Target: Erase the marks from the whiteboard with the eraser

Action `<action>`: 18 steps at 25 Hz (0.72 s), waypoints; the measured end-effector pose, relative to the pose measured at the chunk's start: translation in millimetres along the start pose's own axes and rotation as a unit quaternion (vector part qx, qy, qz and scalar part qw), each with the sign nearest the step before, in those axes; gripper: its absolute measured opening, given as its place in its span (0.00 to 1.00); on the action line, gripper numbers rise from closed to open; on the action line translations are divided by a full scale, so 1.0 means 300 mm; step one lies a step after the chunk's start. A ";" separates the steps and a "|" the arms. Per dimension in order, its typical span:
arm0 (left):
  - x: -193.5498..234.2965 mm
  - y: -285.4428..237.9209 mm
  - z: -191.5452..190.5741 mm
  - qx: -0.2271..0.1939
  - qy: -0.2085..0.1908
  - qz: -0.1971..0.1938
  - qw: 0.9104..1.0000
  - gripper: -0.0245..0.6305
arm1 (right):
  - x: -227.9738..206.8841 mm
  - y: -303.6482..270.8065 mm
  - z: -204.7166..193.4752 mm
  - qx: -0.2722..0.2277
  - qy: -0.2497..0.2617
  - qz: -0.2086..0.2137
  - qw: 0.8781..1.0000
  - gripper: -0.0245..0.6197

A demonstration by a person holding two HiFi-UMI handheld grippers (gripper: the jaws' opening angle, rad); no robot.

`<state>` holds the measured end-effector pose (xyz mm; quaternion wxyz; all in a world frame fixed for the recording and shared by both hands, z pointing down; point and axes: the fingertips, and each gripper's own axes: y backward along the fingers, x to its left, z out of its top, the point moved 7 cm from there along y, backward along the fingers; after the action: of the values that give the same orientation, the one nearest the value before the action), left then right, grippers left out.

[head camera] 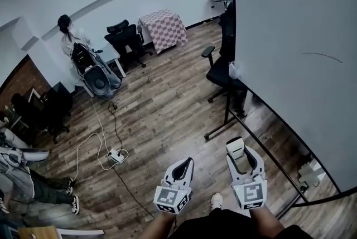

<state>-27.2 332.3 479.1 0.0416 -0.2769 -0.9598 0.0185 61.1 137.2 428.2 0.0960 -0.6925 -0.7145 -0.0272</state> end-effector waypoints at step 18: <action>-0.043 -0.637 0.125 -0.031 -0.030 -0.080 0.996 0.07 | -0.503 -0.171 0.030 -0.003 0.015 -0.100 0.995 0.42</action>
<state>-121.0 163.2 451.9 0.0053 -0.1994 -0.9799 -0.0061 12.4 -11.7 398.0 0.1018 -0.6177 -0.7782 -0.0492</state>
